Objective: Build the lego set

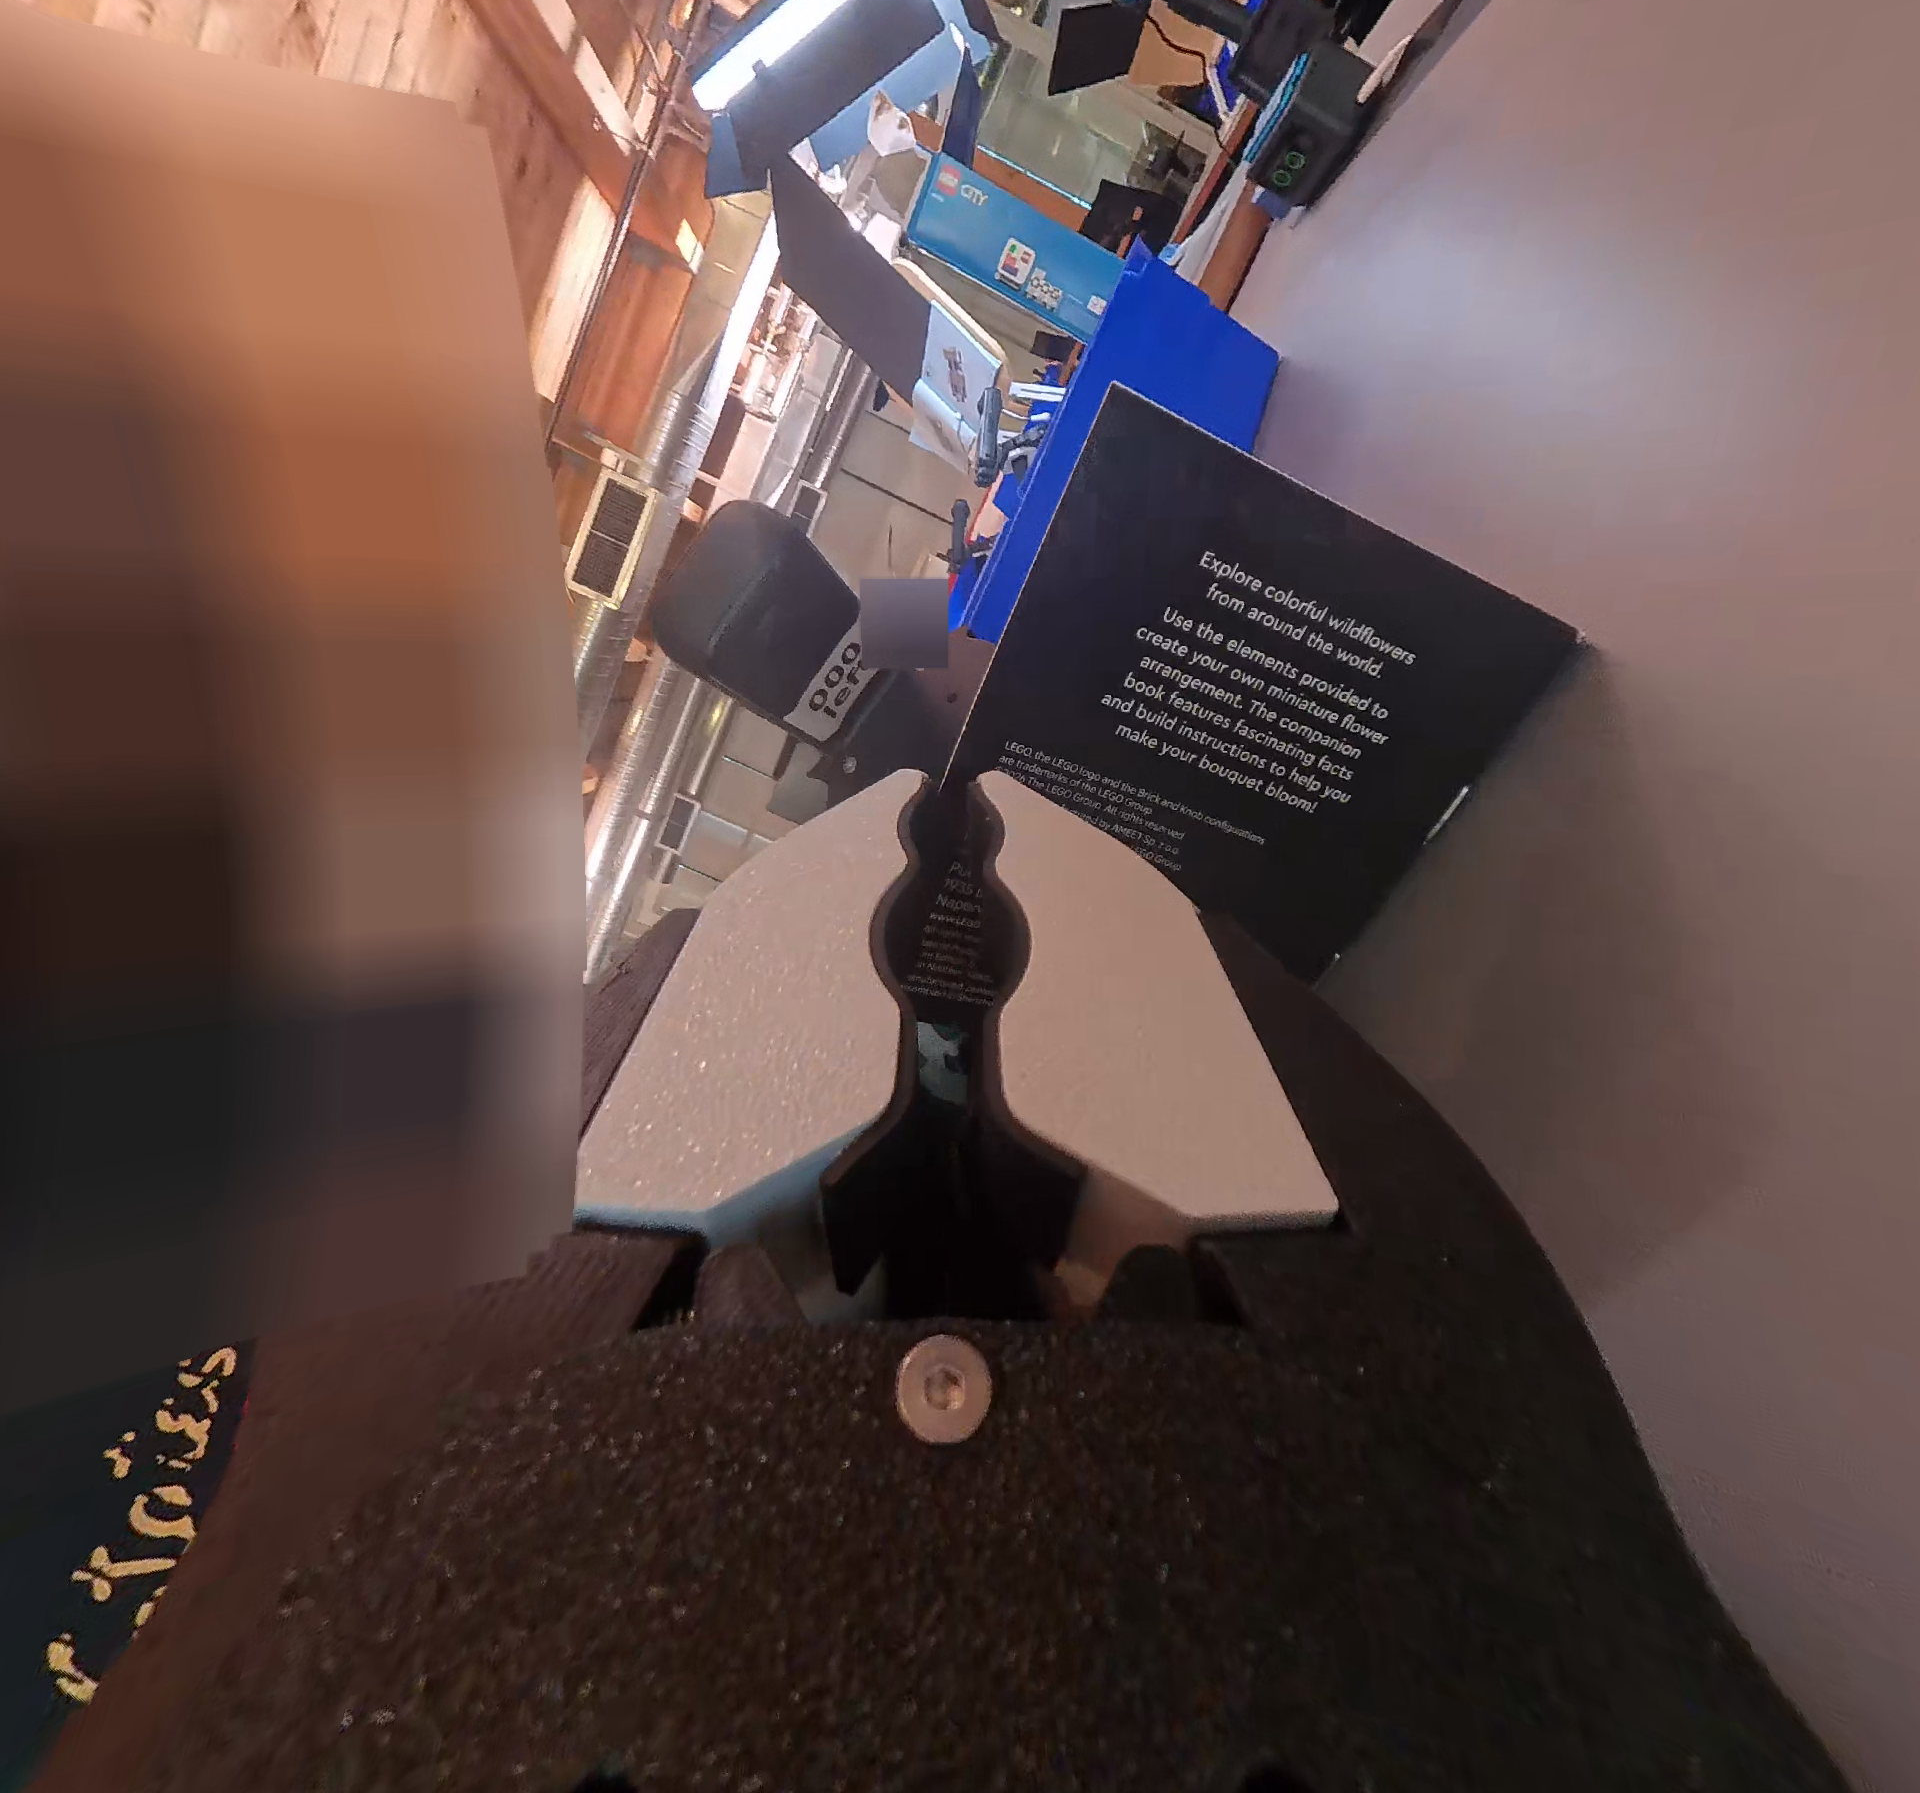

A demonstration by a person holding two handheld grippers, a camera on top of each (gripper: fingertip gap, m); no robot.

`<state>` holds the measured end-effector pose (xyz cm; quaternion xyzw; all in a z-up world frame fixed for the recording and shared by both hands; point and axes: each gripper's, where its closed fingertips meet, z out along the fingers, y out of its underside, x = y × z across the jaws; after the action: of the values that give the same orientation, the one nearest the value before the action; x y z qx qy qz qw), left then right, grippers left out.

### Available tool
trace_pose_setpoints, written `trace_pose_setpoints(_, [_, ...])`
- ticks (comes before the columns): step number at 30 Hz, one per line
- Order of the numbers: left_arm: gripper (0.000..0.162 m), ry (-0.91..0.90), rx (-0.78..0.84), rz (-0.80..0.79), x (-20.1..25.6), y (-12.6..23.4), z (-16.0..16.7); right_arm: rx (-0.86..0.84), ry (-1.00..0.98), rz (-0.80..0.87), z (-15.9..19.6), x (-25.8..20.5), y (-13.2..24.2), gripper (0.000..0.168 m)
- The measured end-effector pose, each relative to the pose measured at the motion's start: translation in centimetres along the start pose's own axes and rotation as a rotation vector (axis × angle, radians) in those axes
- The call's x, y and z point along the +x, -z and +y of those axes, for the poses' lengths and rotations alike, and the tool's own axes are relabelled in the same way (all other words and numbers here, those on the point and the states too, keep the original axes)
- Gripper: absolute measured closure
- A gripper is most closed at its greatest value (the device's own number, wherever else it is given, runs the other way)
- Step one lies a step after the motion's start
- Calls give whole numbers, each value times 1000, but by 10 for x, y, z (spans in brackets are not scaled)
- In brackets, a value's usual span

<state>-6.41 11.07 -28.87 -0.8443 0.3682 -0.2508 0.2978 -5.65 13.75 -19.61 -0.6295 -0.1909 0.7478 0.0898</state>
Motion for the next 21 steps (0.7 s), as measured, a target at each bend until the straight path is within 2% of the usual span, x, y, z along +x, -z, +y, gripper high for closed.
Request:
trace_pose_setpoints(8, [136,32,13,12,-1,1,-1,22,15,-9,1,-1,-17,163])
trace_pose_setpoints(10, [133,32,25,-1,-3,3,-2,9,65,14,1,-1,-21,163])
trace_pose_setpoints(13, [126,5,130,-41,-4,19,-13,-43,173,72,1,-1,-25,163])
trace_pose_setpoints(15, [119,9,149,-100,-7,50,-13,-89,234,112,1,-2,-27,163])
trace_pose_setpoints(17, [114,69,124,-225,-22,96,1,-130,277,148,1,-3,-28,163])
trace_pose_setpoints(19, [114,177,139,-341,-35,149,23,-161,296,167,1,-4,-29,162])
trace_pose_setpoints(21, [115,301,224,-459,-47,200,38,-197,311,183,2,-4,-30,162])
